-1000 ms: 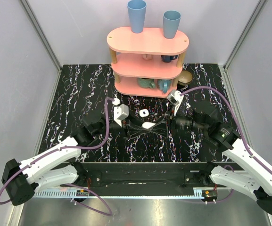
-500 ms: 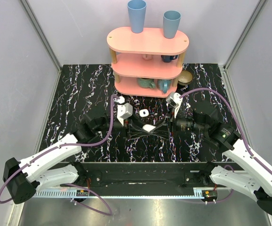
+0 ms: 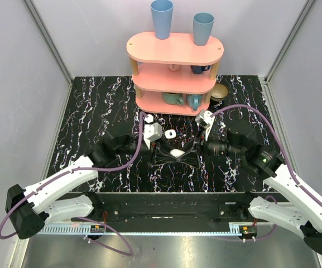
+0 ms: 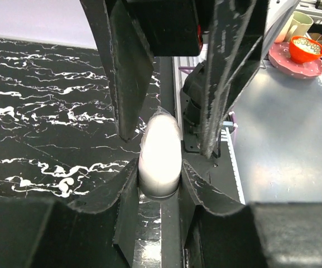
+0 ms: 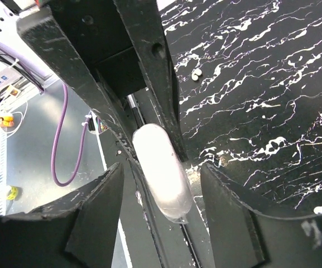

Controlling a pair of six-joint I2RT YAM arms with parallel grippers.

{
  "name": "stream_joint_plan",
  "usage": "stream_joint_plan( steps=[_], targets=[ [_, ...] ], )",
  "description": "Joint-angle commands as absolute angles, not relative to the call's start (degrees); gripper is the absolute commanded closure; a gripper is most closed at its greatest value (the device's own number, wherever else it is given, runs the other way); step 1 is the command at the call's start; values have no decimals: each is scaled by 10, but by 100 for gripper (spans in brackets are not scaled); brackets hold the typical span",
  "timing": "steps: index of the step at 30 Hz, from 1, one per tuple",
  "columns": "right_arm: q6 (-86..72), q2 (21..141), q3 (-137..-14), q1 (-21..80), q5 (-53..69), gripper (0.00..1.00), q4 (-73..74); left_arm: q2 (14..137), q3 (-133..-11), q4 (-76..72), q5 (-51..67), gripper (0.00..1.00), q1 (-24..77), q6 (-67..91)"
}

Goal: Insert the wireless bluetooth earbuds into the charging case
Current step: Pass from the left arm to the right

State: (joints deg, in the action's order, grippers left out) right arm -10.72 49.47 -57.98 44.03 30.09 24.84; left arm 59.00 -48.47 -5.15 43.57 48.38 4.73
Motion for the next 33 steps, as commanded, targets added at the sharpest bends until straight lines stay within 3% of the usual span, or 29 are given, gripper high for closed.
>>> stream_joint_plan(
  steps=[1, 6, 21, 33],
  targets=[
    [-79, 497, -619, 439, 309, 34, 255, 600, -526, -15, 433, 100, 485, 14],
    [-41, 507, -642, 439, 317, 29, 300, 602, -541, 24, 432, 100, 478, 4],
    [18, 566, -688, 440, 336, 34, 403, 671, -652, 201, 507, 100, 472, -109],
    [26, 590, -694, 440, 347, 50, 413, 711, -705, 262, 548, 100, 470, -145]
  ],
)
